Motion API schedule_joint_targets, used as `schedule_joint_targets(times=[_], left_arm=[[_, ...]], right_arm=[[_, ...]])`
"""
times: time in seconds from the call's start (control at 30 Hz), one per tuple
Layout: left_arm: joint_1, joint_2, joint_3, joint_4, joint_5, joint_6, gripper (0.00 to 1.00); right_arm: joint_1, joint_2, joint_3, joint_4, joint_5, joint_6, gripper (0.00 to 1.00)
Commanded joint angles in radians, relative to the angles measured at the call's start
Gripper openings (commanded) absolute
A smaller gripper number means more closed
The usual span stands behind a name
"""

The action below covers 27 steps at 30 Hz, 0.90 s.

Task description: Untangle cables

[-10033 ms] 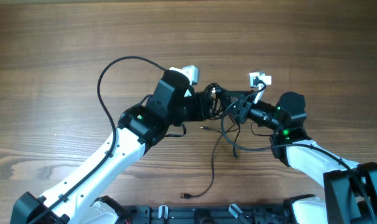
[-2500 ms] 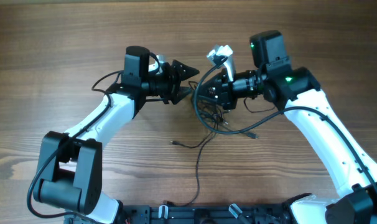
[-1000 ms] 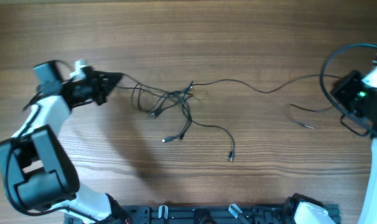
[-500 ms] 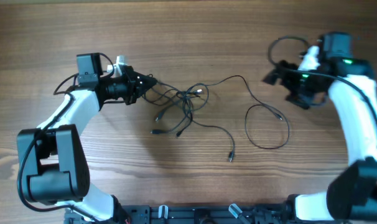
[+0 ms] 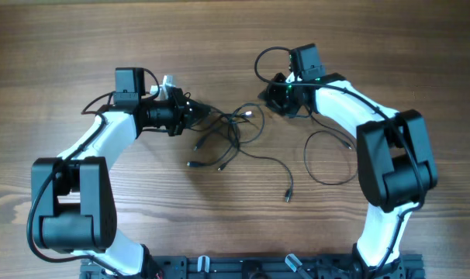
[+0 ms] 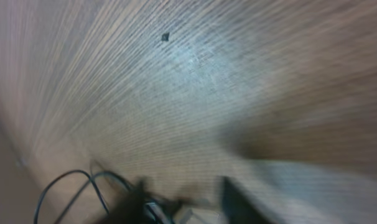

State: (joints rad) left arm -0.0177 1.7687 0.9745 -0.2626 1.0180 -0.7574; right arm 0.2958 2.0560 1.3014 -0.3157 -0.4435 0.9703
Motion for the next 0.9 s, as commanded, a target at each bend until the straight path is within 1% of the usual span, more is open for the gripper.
schedule_joint_targets(times=[0.0,0.03,0.13,0.23,0.3,0.43,0.53,0.63,0.77,0.87], left_arm=[[0.007,-0.02,0.001,-0.031,0.002,0.108,0.04],[0.023,-0.02,0.001,-0.042,0.001,0.139,0.04],[0.122,-0.02,0.001,-0.073,0.002,0.235,0.04],[0.277,-0.02,0.001,-0.099,0.002,0.257,0.04],[0.37,-0.02,0.001,-0.109,0.002,0.256,0.04],[0.543,-0.02,0.001,-0.135,0.002,0.256,0.04],[0.653,-0.02,0.001,-0.177,0.002,0.257,0.04],[0.723,-0.02,0.001,-0.21,0.002,0.257,0.04],[0.769,-0.02,0.001,-0.259,0.001,0.261,0.04],[0.773,-0.02,0.001,-0.29,-0.004,0.317,0.04]], right_arm=[[-0.032,-0.021,0.013,0.028,-0.116,-0.037,0.05],[-0.046,-0.038,0.013,0.018,-0.132,-0.071,0.04],[-0.129,-0.161,0.013,-0.107,-0.121,-0.222,0.04],[-0.242,-0.326,0.013,-0.273,-0.032,-0.378,0.04],[-0.317,-0.426,0.013,-0.358,0.04,-0.444,0.04],[-0.468,-0.584,0.013,-0.475,0.173,-0.475,0.05],[-0.57,-0.653,0.013,-0.521,0.18,-0.5,0.04],[-0.603,-0.663,0.013,-0.549,0.184,-0.519,0.05],[-0.609,-0.655,0.013,-0.568,0.207,-0.514,0.04],[-0.609,-0.654,0.013,-0.567,0.229,-0.499,0.04]])
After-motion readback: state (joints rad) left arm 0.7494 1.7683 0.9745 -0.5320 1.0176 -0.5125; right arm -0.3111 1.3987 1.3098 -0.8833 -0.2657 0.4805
